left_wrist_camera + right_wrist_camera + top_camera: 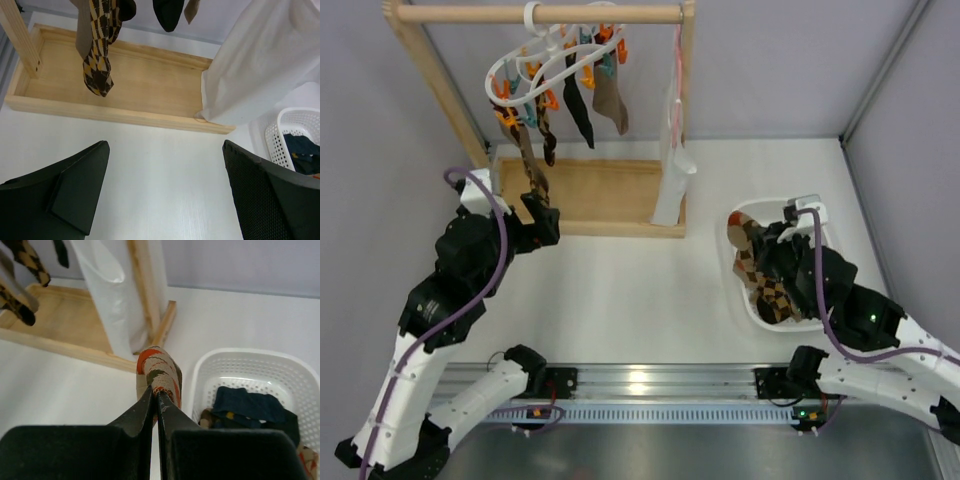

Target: Remove the socks clipped to the hanger

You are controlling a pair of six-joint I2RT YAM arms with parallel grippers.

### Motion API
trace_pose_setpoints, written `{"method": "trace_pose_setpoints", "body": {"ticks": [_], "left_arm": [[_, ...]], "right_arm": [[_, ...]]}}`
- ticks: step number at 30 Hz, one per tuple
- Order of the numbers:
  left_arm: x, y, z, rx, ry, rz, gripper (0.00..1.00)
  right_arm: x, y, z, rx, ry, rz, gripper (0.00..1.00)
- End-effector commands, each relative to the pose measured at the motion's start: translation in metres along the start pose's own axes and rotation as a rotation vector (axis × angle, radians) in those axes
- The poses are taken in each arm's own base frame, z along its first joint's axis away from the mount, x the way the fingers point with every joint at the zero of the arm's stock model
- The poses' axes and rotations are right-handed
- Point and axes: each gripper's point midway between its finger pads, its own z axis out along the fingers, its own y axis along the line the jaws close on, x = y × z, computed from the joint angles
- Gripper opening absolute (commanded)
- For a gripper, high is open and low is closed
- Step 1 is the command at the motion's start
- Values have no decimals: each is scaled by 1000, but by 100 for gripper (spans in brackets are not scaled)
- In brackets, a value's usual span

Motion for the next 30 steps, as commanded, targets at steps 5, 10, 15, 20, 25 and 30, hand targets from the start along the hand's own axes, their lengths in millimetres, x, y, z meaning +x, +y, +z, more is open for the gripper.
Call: {"method": "trace_pose_setpoints", "body": {"ticks": [5,10,15,20,25,30], "left_arm": [[36,15,-9,30,14,51,98],[62,31,-3,-20,29,68,98],[73,45,-3,-66,2,29,98],[73,49,-9,-73,-20,11,98],[72,52,-10,-86,-30,5,98],[67,66,-11,-159,-63,-12,98]], "right_arm": [[-24,-53,33,127,7,12,0],[-19,-97,60,235,-20,108,0],[9,-131,79,343,-10,194,10],[31,-146,76,408,22,251,65],[17,-146,57,419,-36,280,76],[11,-96,70,128,-81,364,79]]}}
